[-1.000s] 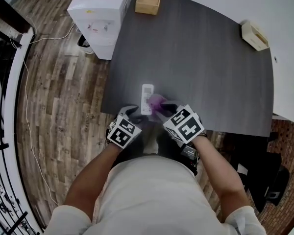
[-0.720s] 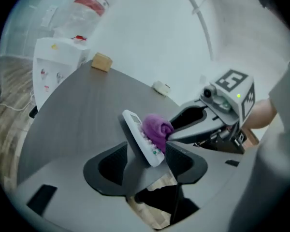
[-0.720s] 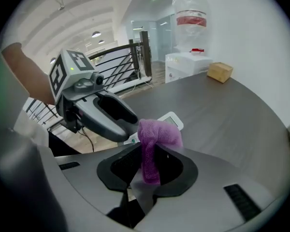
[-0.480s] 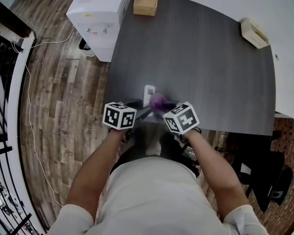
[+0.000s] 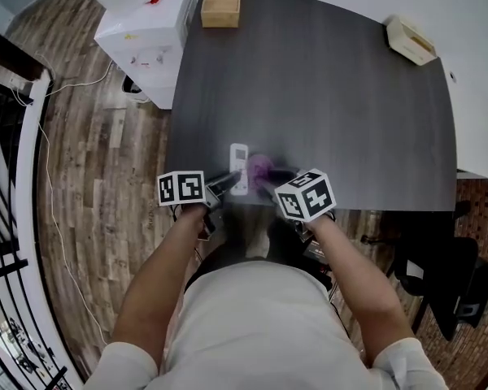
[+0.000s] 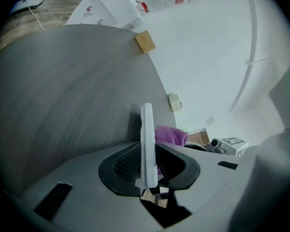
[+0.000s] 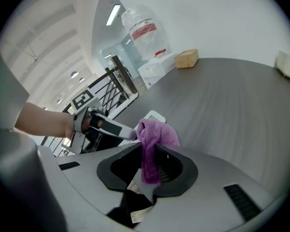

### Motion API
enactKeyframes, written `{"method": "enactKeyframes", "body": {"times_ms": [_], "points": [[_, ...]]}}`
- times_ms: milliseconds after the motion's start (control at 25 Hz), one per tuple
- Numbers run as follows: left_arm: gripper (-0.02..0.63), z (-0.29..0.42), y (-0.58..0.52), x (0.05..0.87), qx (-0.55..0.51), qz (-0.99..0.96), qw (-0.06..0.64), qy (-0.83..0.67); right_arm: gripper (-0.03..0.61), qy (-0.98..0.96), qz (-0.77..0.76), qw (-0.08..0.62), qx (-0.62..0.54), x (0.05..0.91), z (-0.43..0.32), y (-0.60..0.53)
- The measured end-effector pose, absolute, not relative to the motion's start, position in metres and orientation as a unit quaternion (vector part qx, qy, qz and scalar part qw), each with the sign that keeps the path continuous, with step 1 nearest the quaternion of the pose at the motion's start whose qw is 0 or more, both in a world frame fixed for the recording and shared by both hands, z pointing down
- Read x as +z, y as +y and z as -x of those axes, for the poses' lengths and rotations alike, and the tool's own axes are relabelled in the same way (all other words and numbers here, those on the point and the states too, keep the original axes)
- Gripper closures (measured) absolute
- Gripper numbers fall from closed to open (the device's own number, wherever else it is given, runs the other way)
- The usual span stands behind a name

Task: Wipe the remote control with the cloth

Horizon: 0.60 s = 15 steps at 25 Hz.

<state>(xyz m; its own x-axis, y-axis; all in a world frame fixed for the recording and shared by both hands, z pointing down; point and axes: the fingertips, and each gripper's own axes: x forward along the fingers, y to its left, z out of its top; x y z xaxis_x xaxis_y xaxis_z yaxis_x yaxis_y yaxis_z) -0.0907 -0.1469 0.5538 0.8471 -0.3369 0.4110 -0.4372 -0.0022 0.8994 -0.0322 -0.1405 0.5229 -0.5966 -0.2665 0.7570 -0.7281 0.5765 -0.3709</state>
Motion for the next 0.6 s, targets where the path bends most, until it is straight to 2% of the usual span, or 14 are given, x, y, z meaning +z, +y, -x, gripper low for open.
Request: {"method": "enactKeyframes", "body": {"times_ms": [200, 320, 600], "points": [[0.52, 0.088, -0.136, 0.517, -0.1, -0.688, 0.693, -0.192, 0.485, -0.85, -0.311, 0.338, 0.258, 0.485, 0.015, -0.157], [0.52, 0.089, -0.132, 0.493, -0.168, -0.684, 0.693, -0.153, 0.485, -0.868, -0.313, 0.321, 0.214, 0.453, 0.014, -0.181], [0.52, 0.092, -0.134, 0.451, -0.232, -0.706, 0.663, -0.09, 0.485, -0.91, -0.235, 0.285, 0.187, 0.413, 0.044, -0.182]]}}
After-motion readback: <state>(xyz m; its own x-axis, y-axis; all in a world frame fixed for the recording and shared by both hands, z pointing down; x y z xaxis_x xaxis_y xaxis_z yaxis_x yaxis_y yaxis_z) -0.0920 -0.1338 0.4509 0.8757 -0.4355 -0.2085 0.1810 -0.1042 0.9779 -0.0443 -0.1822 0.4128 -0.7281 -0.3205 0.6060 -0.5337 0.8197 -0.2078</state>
